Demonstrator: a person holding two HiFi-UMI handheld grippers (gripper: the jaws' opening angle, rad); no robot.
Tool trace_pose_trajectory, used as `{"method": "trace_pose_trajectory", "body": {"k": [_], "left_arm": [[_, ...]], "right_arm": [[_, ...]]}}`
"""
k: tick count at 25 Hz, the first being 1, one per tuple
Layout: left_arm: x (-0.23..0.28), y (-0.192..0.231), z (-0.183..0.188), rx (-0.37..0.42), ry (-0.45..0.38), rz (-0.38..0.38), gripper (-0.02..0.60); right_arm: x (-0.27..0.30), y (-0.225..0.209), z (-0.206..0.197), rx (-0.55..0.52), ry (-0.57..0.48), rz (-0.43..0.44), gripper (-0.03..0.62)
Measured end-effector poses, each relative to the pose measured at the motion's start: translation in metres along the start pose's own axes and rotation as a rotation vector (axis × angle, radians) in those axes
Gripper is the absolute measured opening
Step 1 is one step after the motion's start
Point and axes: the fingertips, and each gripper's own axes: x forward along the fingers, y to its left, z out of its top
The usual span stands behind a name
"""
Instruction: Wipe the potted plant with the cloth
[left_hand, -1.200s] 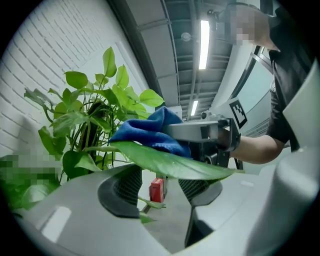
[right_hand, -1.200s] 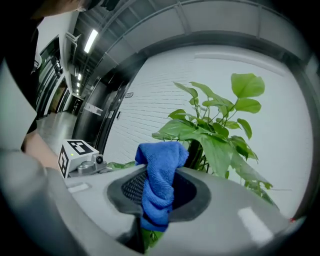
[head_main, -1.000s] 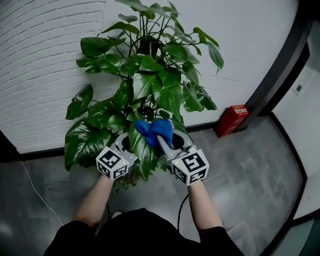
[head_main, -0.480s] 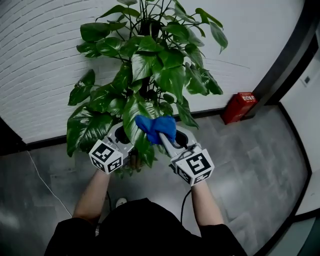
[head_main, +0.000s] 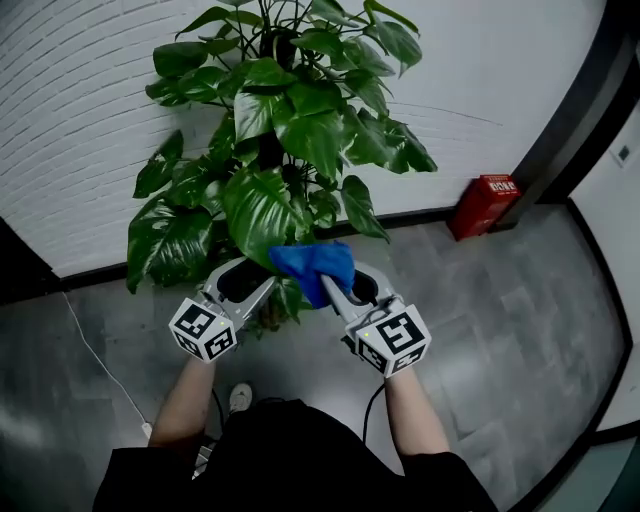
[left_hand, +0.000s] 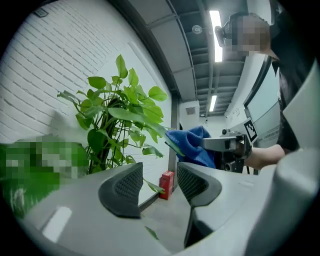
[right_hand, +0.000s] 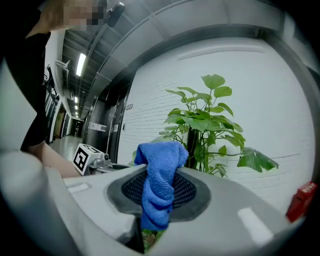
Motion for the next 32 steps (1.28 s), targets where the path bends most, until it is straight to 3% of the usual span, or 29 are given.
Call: {"method": "trace_pose_trajectory", "body": {"k": [7, 13, 16, 19, 23, 29, 32], "left_arm": [[0.03, -0.087, -0.017, -0.016, 0.005, -0.014, 0.222], [0.092, -0.153, -0.025, 0.017, 0.026, -0.149, 0.222], [0.133, -0.167, -0.02, 0.044, 0.017, -0.203, 0.222], [0.172, -0.16, -0.017, 0.061, -0.004, -0.207, 0.222], [0.216, -0.123, -0.015, 0.066, -0.03, -0.147, 0.222], [0.249, -0.056, -0.003, 0.108, -0.056, -0.01, 0.222], [0.25, -0.027, 0.006, 0.179, -0.059, 0.077, 0.222]], "right_arm": [[-0.08, -0.023, -0.005, 0.061, -0.056, -0.007, 0.089], [-0.143, -0.065, -0.01, 0.066, -0.11, -0.12, 0.089], [-0.164, -0.103, -0.003, 0.095, -0.149, -0.183, 0.089], [-0.17, -0.143, 0.004, 0.105, -0.166, -0.223, 0.089], [-0.155, -0.186, 0.023, 0.06, -0.177, -0.215, 0.089], [-0.103, -0.222, 0.072, 0.079, -0.304, -0.055, 0.089], [-0.082, -0.227, 0.096, 0.033, -0.365, 0.033, 0.089]]}}
